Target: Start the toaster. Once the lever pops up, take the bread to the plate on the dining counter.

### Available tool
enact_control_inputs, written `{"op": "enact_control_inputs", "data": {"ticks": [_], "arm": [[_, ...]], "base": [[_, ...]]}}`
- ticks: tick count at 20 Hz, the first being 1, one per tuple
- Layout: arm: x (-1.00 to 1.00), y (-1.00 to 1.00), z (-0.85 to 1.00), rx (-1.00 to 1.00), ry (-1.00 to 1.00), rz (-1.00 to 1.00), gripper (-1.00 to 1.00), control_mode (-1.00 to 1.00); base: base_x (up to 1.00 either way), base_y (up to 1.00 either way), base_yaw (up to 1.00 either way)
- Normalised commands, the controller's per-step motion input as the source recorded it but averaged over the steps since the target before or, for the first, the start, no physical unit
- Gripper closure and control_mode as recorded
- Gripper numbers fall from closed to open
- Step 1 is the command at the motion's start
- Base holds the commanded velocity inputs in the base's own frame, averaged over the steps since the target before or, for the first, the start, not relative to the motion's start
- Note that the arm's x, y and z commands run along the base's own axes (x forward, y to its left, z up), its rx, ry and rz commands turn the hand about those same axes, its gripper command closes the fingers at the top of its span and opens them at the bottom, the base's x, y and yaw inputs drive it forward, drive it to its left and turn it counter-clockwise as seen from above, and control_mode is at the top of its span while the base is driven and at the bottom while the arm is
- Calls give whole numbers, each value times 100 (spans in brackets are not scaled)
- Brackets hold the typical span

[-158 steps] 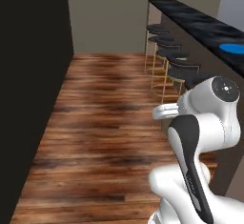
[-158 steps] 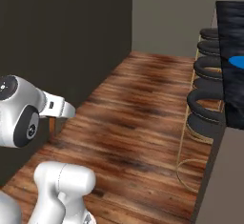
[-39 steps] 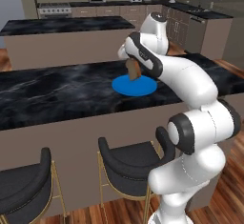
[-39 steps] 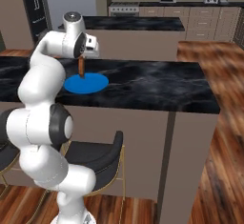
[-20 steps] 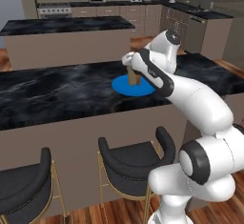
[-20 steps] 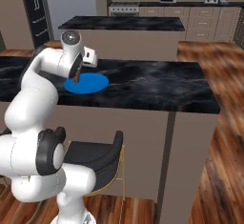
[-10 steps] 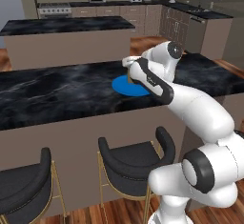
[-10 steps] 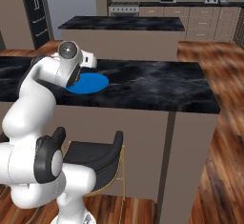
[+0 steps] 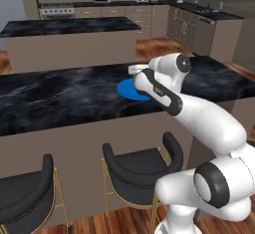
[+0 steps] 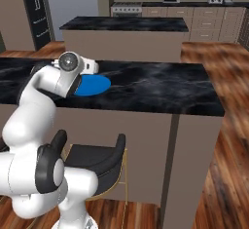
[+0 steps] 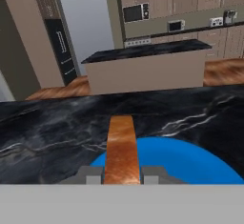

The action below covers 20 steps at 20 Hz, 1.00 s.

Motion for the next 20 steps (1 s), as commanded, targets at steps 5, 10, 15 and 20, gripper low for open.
{"op": "enact_control_inputs", "data": {"ticks": [5,10,15,20], "arm": [[-4,0,0,0,0,0,-100,-100],[0,0,0,0,0,0,-100,-100],[0,0,15,0,-1,0,-100,-100],[-1,0,47,-2,-1,0,-100,-100]], "base": [[0,0,0],[0,0,0],[0,0,0],[0,0,0]]}}
